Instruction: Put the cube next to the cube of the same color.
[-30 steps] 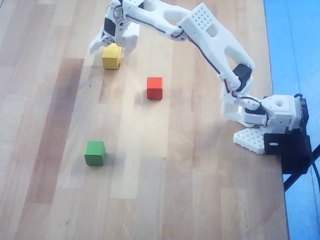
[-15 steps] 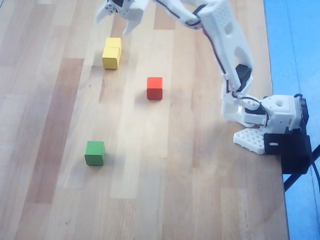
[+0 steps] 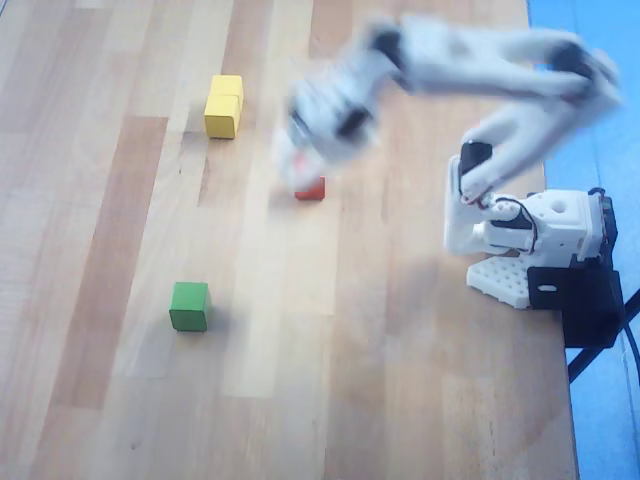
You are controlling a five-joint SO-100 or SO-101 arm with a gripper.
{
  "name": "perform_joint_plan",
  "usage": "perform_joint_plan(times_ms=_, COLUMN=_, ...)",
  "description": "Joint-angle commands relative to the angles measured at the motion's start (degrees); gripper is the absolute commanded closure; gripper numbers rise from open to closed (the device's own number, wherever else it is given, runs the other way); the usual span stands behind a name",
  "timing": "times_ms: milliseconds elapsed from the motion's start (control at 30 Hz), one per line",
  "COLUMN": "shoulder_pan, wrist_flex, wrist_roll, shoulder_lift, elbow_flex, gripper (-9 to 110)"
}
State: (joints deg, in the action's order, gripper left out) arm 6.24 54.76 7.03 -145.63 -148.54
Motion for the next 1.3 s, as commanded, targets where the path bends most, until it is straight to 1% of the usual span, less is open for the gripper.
perform_joint_plan(times_ms=0, shoulder_pan=1.7, wrist_flex=-4.2, wrist_roll=-2.9, shoulder_lift=-28.6, elbow_flex=-16.1, gripper=102)
perform_joint_plan(times_ms=100, shoulder_pan=-0.7, wrist_flex=-1.5, wrist_roll=-3.3, shoulder_lift=-37.8, elbow_flex=-19.5, gripper=102)
perform_joint_plan(times_ms=233, shoulder_pan=-1.2, wrist_flex=4.4, wrist_roll=-4.0, shoulder_lift=-45.4, elbow_flex=-27.6, gripper=102)
perform_joint_plan(times_ms=333, shoulder_pan=-2.8, wrist_flex=8.2, wrist_roll=-4.2, shoulder_lift=-52.2, elbow_flex=-29.4, gripper=102)
perform_joint_plan(times_ms=1267, shoulder_pan=-3.3, wrist_flex=8.9, wrist_roll=-4.3, shoulder_lift=-52.0, elbow_flex=-29.0, gripper=102)
